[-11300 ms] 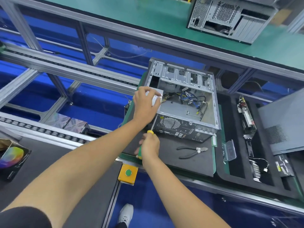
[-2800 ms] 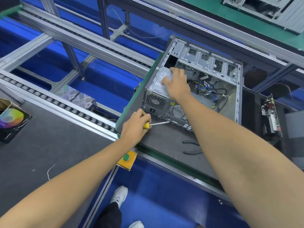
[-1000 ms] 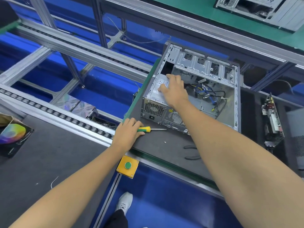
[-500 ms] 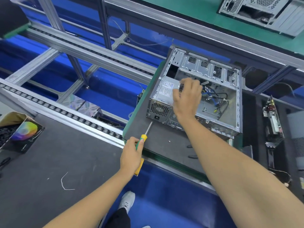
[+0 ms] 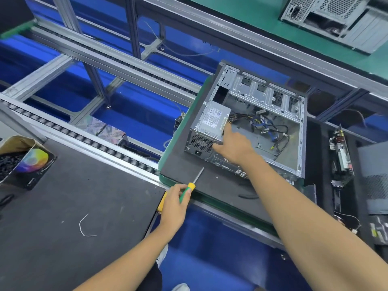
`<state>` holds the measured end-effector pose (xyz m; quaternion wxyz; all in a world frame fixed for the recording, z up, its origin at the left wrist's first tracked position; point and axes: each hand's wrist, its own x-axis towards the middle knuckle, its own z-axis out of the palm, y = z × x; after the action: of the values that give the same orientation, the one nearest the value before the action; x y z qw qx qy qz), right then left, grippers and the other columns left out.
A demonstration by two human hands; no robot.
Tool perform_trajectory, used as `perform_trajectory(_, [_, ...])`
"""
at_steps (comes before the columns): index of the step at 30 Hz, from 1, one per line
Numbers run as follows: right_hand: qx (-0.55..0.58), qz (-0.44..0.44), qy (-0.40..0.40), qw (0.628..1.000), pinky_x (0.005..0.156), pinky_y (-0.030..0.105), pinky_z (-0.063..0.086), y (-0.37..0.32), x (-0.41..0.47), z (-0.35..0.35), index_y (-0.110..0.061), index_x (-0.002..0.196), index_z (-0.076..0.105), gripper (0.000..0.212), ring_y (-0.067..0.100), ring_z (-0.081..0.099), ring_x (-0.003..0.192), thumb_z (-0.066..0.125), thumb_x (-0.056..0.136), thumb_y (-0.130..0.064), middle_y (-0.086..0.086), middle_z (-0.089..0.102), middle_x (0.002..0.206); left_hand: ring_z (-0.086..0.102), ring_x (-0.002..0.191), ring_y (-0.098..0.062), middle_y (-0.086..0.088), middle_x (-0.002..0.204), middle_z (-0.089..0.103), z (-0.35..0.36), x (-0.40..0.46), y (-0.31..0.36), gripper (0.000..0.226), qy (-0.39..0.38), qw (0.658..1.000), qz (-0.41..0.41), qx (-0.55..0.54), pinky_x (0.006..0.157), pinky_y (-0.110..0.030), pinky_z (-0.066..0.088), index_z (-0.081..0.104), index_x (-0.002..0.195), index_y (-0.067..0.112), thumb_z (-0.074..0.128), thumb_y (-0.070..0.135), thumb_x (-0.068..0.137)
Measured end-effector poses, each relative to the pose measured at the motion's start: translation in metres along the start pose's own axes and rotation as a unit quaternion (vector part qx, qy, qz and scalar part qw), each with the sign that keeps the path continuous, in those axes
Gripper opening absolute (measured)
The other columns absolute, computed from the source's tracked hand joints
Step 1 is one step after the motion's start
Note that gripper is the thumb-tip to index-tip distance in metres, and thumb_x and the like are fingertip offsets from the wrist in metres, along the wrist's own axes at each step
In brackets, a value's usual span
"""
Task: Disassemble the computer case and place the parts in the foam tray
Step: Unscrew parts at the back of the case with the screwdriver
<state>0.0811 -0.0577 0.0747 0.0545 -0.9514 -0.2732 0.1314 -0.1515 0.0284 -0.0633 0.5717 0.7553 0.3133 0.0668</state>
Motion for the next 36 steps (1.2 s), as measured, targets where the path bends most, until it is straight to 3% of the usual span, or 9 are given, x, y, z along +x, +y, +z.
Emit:
perform_trajectory(6, [0.002,-0.008,0.009,1.000,0.060,0.037,0.041,0.001,-0.002,0.006,-0.007,0.138,0.032,0.062,0.031,0.059,0.075,0.058,0.096,-0.044,-0.002,0.051,0.072,0.056,0.091,-0.009,0.009,0.096,0.058,0.003,-0.006,0.005,0.025,0.002,0.999,0.012,-0.034,0.078,-0.013,0.042,0.061,0.122,0.029,0.068,0.031,0.099])
perform_trajectory(8, [-0.001,-0.011,0.013,1.000,0.058,0.037,0.039,0.001,-0.004,0.008,-0.008,0.135,0.032,0.060,0.030,0.058,0.074,0.059,0.095,-0.044,-0.004,0.049,0.071,0.056,0.095,-0.012,0.005,0.100,0.058,0.004,-0.007,0.006,0.037,-0.004,0.999,0.013,-0.035,0.082,-0.013,0.043,0.059,0.131,0.031,0.071,0.028,0.096])
perform_trajectory(12, [0.003,-0.009,0.012,1.000,0.048,0.032,0.026,0.002,-0.008,0.011,-0.010,0.129,0.033,0.055,0.025,0.053,0.065,0.059,0.094,-0.043,-0.002,0.049,0.068,0.058,0.106,-0.010,0.002,0.114,0.063,0.006,-0.010,0.010,0.038,0.010,0.999,0.010,-0.050,0.096,-0.025,0.048,0.062,0.137,0.024,0.068,0.023,0.099])
perform_trajectory(16, [-0.002,-0.001,0.001,1.000,0.047,0.033,0.026,0.001,-0.010,0.010,-0.010,0.128,0.032,0.054,0.019,0.046,0.059,0.059,0.095,-0.045,0.001,0.051,0.069,0.059,0.104,-0.006,0.005,0.111,0.063,0.010,-0.015,0.009,0.035,0.013,0.999,0.012,-0.052,0.092,-0.018,0.048,0.062,0.134,0.030,0.067,0.025,0.100])
perform_trajectory(23, [-0.011,-0.001,-0.005,1.000,0.054,0.037,0.032,-0.003,-0.017,0.008,-0.010,0.126,0.033,0.053,0.028,0.053,0.066,0.058,0.096,-0.046,0.002,0.053,0.072,0.055,0.105,0.004,0.008,0.111,0.061,0.020,-0.017,0.000,0.032,0.017,0.999,0.008,-0.049,0.086,-0.005,0.043,0.061,0.131,0.037,0.065,0.030,0.100])
perform_trajectory(29, [-0.003,-0.002,-0.005,1.000,0.049,0.034,0.027,-0.004,-0.020,0.007,-0.010,0.128,0.033,0.053,0.022,0.049,0.061,0.058,0.096,-0.044,0.002,0.053,0.070,0.057,0.105,0.001,0.011,0.110,0.059,0.023,-0.017,-0.006,0.032,0.021,0.999,0.022,-0.034,0.091,-0.017,0.048,0.058,0.132,0.041,0.062,0.035,0.101])
perform_trajectory(36, [0.005,-0.006,-0.010,1.000,0.048,0.033,0.026,-0.005,-0.025,0.008,-0.008,0.130,0.032,0.055,0.019,0.046,0.059,0.058,0.096,-0.043,0.001,0.051,0.069,0.054,0.108,0.003,0.011,0.112,0.058,0.026,-0.019,-0.009,0.033,0.028,0.999,0.026,-0.025,0.092,-0.018,0.046,0.057,0.134,0.040,0.060,0.037,0.102])
